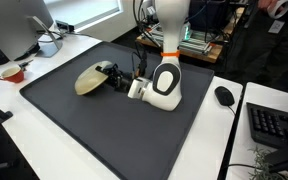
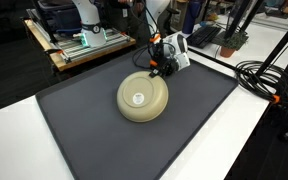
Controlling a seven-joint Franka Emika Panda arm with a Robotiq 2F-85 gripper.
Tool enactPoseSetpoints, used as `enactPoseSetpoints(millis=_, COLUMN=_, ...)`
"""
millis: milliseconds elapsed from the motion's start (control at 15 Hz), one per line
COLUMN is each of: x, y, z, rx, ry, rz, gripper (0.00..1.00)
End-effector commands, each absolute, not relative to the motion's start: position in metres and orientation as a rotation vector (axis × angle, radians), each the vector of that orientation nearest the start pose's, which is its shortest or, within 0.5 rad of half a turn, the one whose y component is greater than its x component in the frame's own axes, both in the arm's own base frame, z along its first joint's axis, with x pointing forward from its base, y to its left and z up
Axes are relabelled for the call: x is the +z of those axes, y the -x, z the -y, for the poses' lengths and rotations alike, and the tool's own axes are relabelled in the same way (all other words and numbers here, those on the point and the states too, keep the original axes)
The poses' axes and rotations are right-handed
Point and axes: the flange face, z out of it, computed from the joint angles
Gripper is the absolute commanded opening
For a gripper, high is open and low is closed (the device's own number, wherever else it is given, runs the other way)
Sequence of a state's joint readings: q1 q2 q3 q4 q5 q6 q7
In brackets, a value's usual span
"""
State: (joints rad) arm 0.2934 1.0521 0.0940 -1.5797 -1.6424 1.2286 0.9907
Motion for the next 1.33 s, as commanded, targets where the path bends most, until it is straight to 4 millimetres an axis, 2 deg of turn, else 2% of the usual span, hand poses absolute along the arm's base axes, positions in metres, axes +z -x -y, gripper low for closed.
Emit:
enactPoseSetpoints(millis=0, x=0.075, y=-0.61, z=-0.097, rx=0.154, ry=-1.302, rz=-0.18, gripper=0.02)
enactPoseSetpoints(millis=67, x=0.073, y=-0.61, z=-0.096, rx=0.151, ry=-1.302, rz=-0.18, gripper=0.06)
enactPoseSetpoints(millis=600, x=0.071, y=-0.609, z=-0.099, rx=0.151, ry=-1.308, rz=-0.184, gripper=0.06)
enactPoseSetpoints(millis=667, x=0.071, y=-0.609, z=-0.099, rx=0.151, ry=-1.308, rz=-0.184, gripper=0.31)
enactPoseSetpoints(millis=733, x=0.071, y=-0.608, z=-0.1, rx=0.153, ry=-1.314, rz=-0.185, gripper=0.32)
enactPoseSetpoints(millis=800, x=0.071, y=-0.608, z=-0.103, rx=0.159, ry=-1.319, rz=-0.192, gripper=0.37)
enactPoseSetpoints(millis=1267, x=0.073, y=-0.604, z=-0.124, rx=0.178, ry=-1.396, rz=-0.231, gripper=0.86)
